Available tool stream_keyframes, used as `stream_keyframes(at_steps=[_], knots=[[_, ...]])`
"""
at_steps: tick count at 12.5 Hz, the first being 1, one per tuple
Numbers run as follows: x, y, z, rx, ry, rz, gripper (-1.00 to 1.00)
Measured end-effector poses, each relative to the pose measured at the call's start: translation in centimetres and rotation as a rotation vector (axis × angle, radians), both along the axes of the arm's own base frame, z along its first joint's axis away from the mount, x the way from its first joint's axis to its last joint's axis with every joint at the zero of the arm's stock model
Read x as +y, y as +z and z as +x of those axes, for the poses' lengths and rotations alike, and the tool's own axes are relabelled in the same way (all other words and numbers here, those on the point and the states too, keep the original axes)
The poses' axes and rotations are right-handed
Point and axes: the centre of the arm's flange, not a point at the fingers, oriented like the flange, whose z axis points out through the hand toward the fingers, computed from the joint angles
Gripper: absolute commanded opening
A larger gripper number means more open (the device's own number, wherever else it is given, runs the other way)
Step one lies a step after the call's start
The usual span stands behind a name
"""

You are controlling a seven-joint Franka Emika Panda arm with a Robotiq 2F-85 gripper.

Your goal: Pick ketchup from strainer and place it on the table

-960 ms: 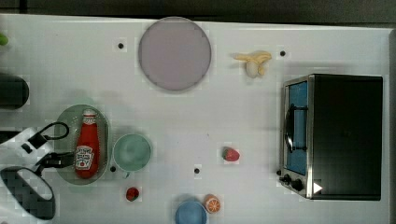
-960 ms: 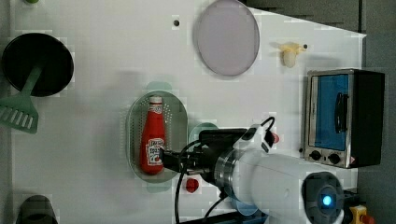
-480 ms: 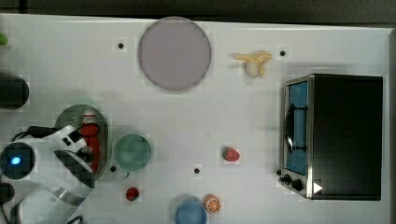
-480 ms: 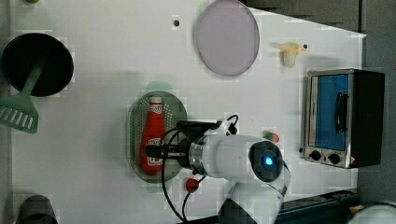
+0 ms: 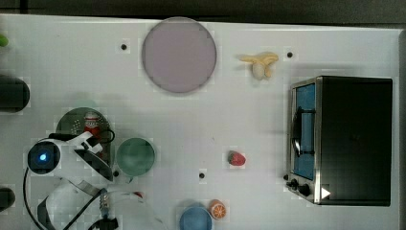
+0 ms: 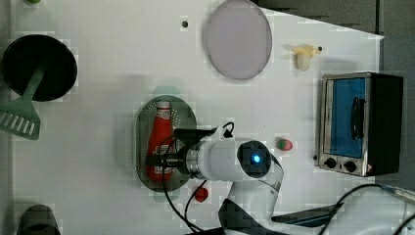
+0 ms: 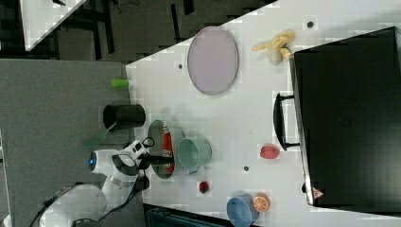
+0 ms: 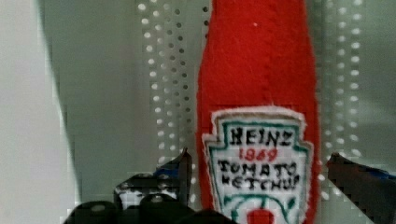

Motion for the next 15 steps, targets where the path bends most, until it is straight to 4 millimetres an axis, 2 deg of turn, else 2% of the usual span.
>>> stream_keyframes(at_steps=[1,4,11,13,15], knots=[[0.1,-0.6,0.3,0.009,-0.014,0.001,0.91],[-0.1,-1.0,1.5,-0.013,-0.047,0.002,0.21],[1.0,0.3,1.1,-0.029,-0.034,0.006,0.19],[1.5,2.7,1.0,-0.044,-0.019,-0.032,0.19],[2.0,7.2,1.0,-0.038,-0.075,-0.051,0.19]])
